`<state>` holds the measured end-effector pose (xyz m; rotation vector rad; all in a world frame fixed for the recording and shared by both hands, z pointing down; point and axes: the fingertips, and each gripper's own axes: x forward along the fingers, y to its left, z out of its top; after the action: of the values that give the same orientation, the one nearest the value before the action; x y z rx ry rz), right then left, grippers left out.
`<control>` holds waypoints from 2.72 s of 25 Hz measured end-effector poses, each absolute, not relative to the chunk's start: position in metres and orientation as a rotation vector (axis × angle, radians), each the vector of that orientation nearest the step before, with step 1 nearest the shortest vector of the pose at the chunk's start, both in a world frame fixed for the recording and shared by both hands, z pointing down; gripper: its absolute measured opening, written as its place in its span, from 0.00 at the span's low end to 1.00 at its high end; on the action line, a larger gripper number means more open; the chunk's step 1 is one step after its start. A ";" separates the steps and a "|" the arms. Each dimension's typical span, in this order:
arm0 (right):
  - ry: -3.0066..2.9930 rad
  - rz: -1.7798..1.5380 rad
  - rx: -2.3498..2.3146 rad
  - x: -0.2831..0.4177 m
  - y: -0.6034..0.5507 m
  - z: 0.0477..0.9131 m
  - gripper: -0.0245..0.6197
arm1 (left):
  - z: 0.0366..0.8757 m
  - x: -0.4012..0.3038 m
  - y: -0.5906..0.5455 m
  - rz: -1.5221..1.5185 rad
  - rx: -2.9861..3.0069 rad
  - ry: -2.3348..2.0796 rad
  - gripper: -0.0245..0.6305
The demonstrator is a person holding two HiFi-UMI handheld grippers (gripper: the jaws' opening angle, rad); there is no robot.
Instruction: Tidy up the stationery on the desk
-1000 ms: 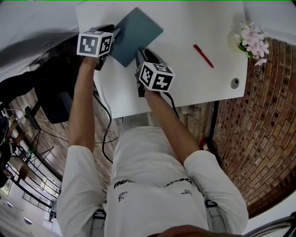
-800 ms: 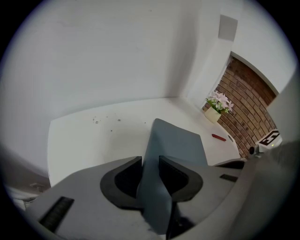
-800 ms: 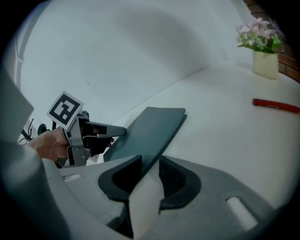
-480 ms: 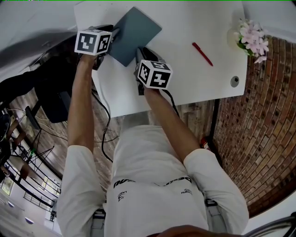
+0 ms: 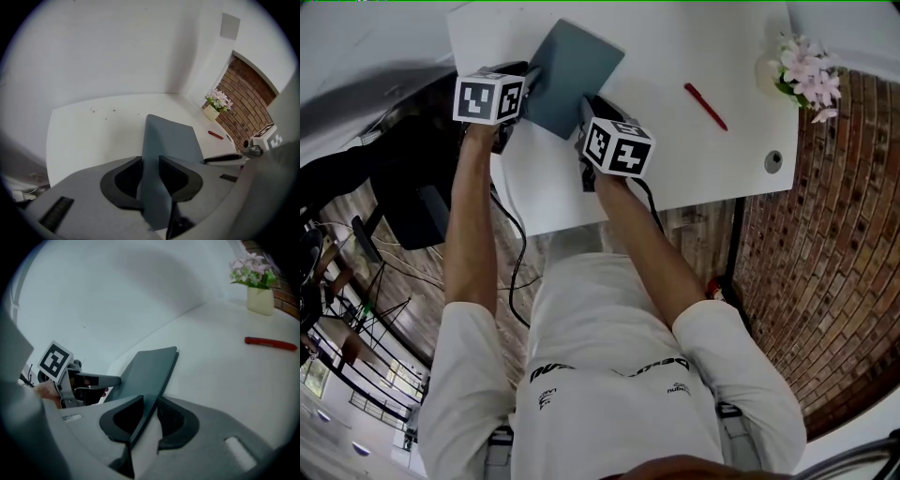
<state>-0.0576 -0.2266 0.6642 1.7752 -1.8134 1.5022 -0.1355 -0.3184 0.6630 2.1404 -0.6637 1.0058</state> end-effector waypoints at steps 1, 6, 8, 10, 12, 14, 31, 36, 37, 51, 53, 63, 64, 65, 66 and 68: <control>-1.809 1.502 1.775 -0.056 -0.224 0.664 0.18 | 0.663 -0.136 -0.314 1.004 2.134 -0.665 0.21; -1.794 1.500 1.759 -0.045 -0.213 0.664 0.17 | 0.663 -0.133 -0.294 0.997 2.117 -0.695 0.20; -1.793 1.492 1.751 -0.042 -0.211 0.663 0.17 | 0.662 -0.135 -0.289 0.999 2.109 -0.730 0.21; -1.795 1.481 1.741 -0.036 -0.207 0.663 0.17 | 0.661 -0.134 -0.282 0.996 2.100 -0.750 0.20; -1.798 1.472 1.731 -0.029 -0.202 0.663 0.17 | 0.661 -0.128 -0.270 0.983 2.093 -0.740 0.21; -1.800 1.460 1.714 -0.024 -0.195 0.662 0.17 | 0.662 -0.125 -0.259 0.979 2.079 -0.745 0.20; -1.827 1.350 1.611 0.022 -0.154 0.661 0.17 | 0.657 -0.098 -0.176 0.838 1.963 -0.859 0.20; -1.855 1.289 1.561 0.031 -0.143 0.659 0.18 | 0.655 -0.089 -0.153 0.814 1.943 -0.872 0.20; -1.858 1.273 1.552 0.033 -0.140 0.659 0.18 | 0.656 -0.087 -0.149 0.799 1.936 -0.875 0.20; -1.856 1.243 1.524 0.048 -0.115 0.658 0.18 | 0.653 -0.078 -0.121 0.697 1.888 -0.959 0.20; -1.857 1.244 1.523 0.049 -0.114 0.658 0.18 | 0.652 -0.077 -0.121 0.695 1.892 -0.963 0.21; -1.849 1.248 1.510 0.047 -0.108 0.656 0.18 | 0.653 -0.073 -0.118 0.638 1.885 -0.951 0.20; -1.850 1.246 1.512 0.047 -0.107 0.656 0.18 | 0.653 -0.072 -0.118 0.641 1.886 -0.953 0.21; -1.852 1.247 1.515 0.048 -0.105 0.656 0.18 | 0.653 -0.072 -0.117 0.648 1.889 -0.953 0.20; -1.853 1.251 1.519 0.049 -0.104 0.656 0.18 | 0.653 -0.070 -0.116 0.655 1.894 -0.949 0.21; -1.855 1.264 1.523 0.053 -0.100 0.658 0.18 | 0.653 -0.066 -0.114 0.663 1.900 -0.938 0.21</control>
<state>0.0527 -0.1003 0.6576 1.5231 -1.8545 1.2644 -0.0657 -0.1137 0.6531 1.9003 -0.9383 0.6629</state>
